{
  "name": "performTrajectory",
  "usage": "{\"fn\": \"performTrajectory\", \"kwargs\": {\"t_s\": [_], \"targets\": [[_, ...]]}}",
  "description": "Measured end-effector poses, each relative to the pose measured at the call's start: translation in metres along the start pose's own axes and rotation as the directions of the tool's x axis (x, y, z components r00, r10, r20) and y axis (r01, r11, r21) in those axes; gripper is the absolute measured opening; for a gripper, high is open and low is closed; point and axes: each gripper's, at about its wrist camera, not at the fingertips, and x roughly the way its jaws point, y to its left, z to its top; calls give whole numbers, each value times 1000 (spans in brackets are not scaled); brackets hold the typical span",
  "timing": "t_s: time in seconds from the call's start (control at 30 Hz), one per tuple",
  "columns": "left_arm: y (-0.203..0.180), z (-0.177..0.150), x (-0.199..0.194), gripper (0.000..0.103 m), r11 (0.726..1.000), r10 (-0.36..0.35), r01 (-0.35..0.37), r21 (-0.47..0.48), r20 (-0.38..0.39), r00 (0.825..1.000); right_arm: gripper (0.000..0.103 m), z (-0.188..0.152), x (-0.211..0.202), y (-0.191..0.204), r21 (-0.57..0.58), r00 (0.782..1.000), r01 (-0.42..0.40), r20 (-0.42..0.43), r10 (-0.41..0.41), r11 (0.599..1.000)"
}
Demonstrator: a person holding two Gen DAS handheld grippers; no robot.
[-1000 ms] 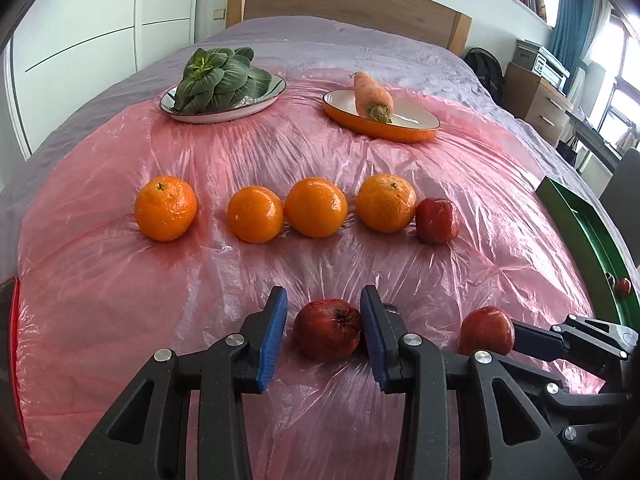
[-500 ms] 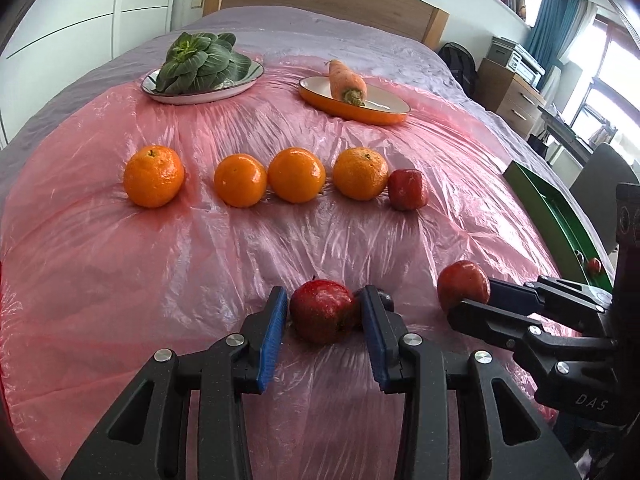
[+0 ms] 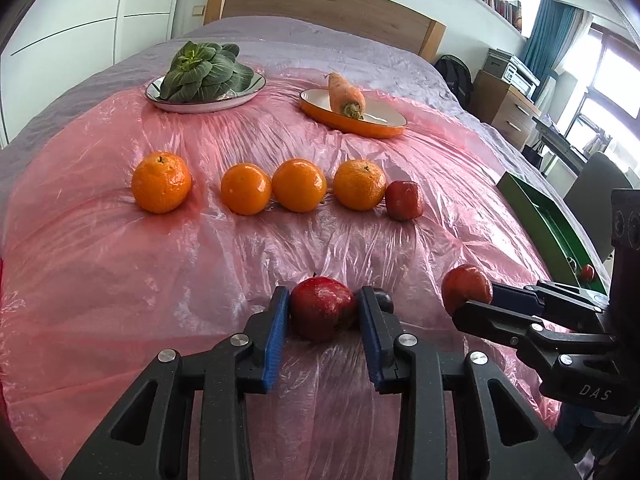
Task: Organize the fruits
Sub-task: 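Carry both held red apples over the green tray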
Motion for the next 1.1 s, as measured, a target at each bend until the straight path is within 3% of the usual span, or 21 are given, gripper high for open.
{"fn": "performTrajectory", "kwargs": {"t_s": [0.3, 0.53, 1.1], "targets": [[11, -7, -28, 30, 997, 23, -22, -73, 10, 1000, 54, -2, -24, 8, 6, 1000, 4, 15, -4, 1000], [-4, -21, -65, 30, 998, 29, -30, -48, -11, 1000, 54, -20, -57, 17, 34, 1000, 16, 18, -16, 999], [-108, -46, -129, 30, 996, -81, 83, 41, -67, 994, 54, -94, -169, 9, 122, 994, 92, 47, -98, 988]]}}
